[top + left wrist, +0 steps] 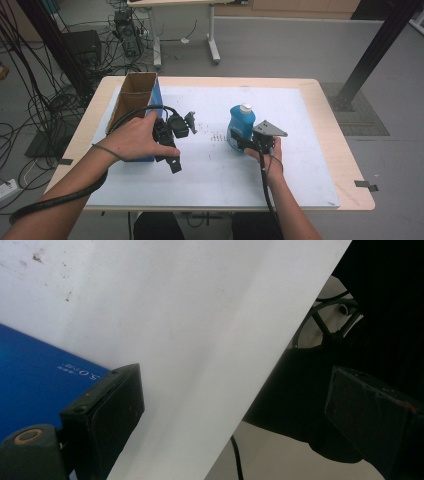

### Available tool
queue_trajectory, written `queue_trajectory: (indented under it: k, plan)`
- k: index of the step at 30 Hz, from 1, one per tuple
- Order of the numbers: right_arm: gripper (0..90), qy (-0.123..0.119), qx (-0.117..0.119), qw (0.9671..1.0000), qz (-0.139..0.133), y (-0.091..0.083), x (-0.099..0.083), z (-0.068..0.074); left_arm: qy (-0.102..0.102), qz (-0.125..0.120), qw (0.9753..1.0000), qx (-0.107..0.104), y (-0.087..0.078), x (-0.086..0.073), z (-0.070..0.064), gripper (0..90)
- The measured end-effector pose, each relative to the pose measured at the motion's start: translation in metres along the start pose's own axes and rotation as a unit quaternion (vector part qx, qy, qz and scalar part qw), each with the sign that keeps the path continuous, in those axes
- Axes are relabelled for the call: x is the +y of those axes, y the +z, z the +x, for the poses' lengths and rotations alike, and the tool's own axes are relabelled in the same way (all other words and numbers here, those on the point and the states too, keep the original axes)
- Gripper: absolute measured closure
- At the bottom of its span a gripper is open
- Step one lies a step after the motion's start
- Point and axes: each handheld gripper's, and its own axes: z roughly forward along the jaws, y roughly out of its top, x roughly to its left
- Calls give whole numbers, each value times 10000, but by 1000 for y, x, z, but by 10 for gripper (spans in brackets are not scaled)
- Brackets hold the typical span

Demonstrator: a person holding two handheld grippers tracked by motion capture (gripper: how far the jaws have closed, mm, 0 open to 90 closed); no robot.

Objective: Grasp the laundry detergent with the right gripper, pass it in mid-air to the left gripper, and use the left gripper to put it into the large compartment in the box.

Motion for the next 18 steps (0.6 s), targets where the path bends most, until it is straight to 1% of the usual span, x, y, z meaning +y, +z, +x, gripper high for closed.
queue_trajectory:
  k: [2,3,4,6,9,10,11,13,15,16,18]
  plan:
    - [427,-8,-7,10000,-2,0,0,0,46,9,10000,17,0,0,0,90]
    - [427,-8,-7,10000,-2,0,0,0,46,9,10000,17,0,0,0,91]
    - [428,-9,-7,10000,0,0,0,0,0,10,10000,1,1,0,0,91]
    - [428,-11,-11,10000,1,0,0,1,-4,-9,10000,6,1,0,0,90]
    - [429,-20,-15,10000,6,0,0,1,1,-2,10000,1,0,0,0,91]
    - [430,-24,-21,10000,4,0,0,1,38,7,10000,18,0,1,0,91]
    - [430,-22,-23,10000,5,0,0,1,7,6,10000,3,1,1,0,90]
    - [430,-26,-24,10000,7,0,0,1,16,-8,10000,0,0,1,0,91]
    - [430,-38,-29,10000,4,0,0,2,62,-24,10000,12,-1,1,0,91]
    - [431,-35,-29,10000,2,0,0,2,30,-38,10000,3,-1,1,-1,91]
    - [431,-44,-32,10000,-4,0,0,2,28,-45,10000,2,0,1,-1,91]
